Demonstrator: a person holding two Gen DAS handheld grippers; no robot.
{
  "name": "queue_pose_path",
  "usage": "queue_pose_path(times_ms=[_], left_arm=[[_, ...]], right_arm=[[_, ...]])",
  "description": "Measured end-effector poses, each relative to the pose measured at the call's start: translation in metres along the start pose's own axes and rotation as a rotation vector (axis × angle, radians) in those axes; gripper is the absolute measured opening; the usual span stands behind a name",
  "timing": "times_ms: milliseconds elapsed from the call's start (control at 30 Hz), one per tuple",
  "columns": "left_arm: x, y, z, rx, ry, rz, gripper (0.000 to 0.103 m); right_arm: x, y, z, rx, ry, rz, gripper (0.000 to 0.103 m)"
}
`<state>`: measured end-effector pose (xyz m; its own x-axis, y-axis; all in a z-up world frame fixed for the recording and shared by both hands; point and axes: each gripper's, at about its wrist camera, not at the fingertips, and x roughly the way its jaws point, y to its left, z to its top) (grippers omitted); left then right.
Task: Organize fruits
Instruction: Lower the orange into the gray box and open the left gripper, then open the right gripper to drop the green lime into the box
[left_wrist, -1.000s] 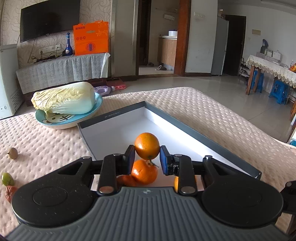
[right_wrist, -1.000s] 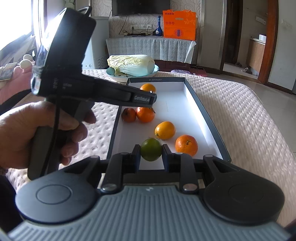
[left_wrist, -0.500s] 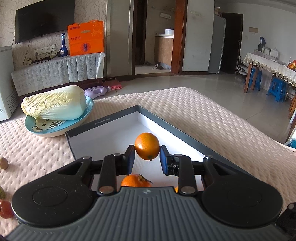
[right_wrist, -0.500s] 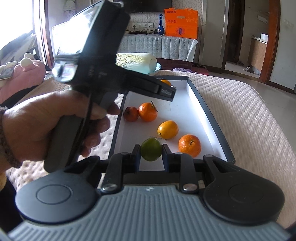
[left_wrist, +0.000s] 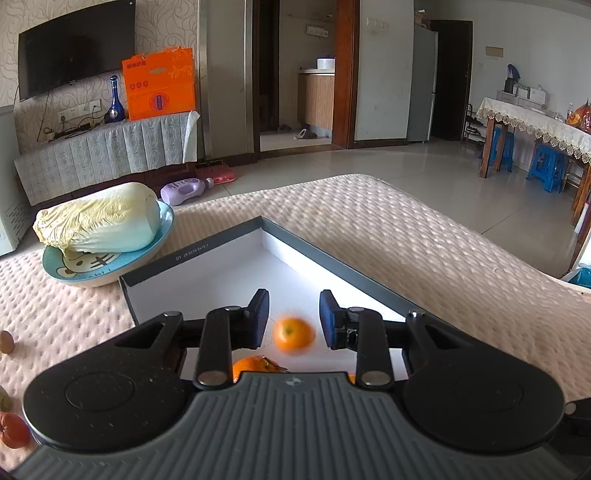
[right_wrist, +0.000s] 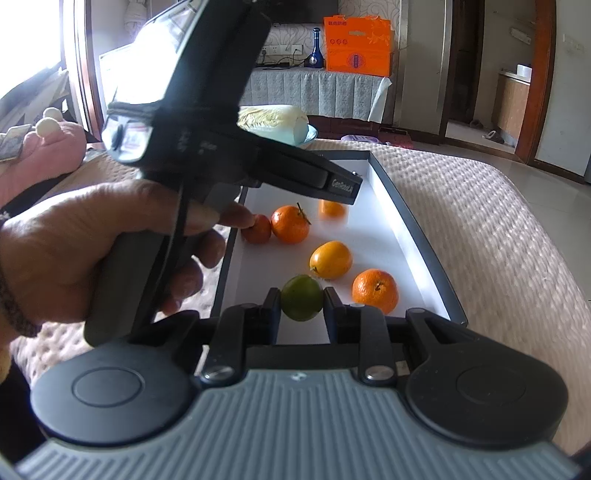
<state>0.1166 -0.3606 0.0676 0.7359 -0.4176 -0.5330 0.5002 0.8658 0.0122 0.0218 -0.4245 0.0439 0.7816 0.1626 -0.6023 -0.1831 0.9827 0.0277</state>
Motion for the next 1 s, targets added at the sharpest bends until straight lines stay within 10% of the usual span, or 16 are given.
queue_pose_path(times_ms=[1000], left_arm=[[-0.133,0.064,-0.034,-0.085,-0.043,0.121,0.046]], right_arm=[[0.024,-0.005,0.012,0.112,-0.011,-0.068,0.028]])
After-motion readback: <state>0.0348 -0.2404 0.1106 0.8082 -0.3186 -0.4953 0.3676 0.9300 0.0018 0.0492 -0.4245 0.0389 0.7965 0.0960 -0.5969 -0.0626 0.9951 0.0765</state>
